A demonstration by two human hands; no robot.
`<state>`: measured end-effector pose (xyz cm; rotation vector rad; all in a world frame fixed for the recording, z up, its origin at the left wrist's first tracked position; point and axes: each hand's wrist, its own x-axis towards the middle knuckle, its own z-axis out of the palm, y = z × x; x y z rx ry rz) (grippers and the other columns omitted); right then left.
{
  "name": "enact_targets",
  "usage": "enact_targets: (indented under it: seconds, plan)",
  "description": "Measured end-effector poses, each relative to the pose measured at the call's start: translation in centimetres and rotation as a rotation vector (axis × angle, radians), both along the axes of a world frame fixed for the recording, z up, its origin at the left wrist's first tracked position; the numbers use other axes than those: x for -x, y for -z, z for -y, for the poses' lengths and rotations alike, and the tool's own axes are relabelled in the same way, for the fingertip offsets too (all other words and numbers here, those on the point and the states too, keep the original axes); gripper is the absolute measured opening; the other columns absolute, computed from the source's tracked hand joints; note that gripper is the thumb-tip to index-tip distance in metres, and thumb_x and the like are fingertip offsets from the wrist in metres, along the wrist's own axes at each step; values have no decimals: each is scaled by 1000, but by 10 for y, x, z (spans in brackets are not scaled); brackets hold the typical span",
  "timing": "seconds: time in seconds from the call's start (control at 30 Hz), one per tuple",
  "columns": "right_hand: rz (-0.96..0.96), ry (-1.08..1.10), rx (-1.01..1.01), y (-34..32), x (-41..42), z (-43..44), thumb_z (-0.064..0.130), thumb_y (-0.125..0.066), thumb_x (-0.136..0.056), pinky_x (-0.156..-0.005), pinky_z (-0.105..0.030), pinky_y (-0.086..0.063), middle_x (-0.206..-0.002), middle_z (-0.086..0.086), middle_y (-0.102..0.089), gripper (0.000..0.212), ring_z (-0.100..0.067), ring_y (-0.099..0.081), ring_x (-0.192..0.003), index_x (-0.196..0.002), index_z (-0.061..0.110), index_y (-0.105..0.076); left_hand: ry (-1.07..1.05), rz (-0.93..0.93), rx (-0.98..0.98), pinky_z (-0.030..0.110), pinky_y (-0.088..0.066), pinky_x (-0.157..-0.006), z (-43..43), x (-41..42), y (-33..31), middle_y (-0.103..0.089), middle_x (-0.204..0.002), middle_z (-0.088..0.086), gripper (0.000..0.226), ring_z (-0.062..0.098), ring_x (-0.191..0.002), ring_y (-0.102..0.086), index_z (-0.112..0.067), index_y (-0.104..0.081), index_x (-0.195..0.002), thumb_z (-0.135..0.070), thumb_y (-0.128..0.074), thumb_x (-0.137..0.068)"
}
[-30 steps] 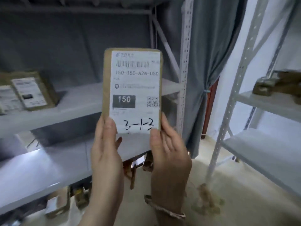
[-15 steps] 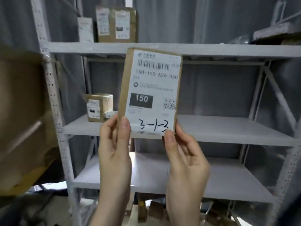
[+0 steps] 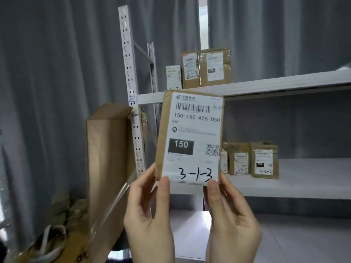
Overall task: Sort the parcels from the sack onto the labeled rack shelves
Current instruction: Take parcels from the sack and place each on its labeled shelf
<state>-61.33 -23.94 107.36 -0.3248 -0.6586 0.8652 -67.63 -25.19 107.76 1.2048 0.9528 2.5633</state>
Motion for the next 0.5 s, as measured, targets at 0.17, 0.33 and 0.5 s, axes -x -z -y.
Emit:
enact_targets:
  seconds: [0.17,0.33,0.5]
  plan:
    - [-35,-47,12,4,45,-1,60,-84,-34,-79,-25,-56,-94,2,-75,64,-14,-71,-93,-89,28,-76,92,46,-12,5,-45,-85,-1,32,20,-68,-112,-20,47,-3,-109,-61,-37,-65,-110,-41,-78,-65]
    - [-15,7,100,30,59,-8,67,-80,-35,-83,-29,-55,-93,4,-76,65,-15,-70,-95,-89,33,-75,183,1,72,10,-39,-99,-6,34,47,-54,-129,-29,74,-8,-126,-45,-55,-48,-120,-70,-71,-51]
    - [45,2,215,67,63,-6,54,-78,-54,-88,-33,-53,-103,1,-74,44,-13,-68,-102,-90,30,-75,245,91,214,26,-37,-109,-8,35,89,-52,-129,-31,51,-12,-126,-41,-50,-47,-124,-33,-66,-79]
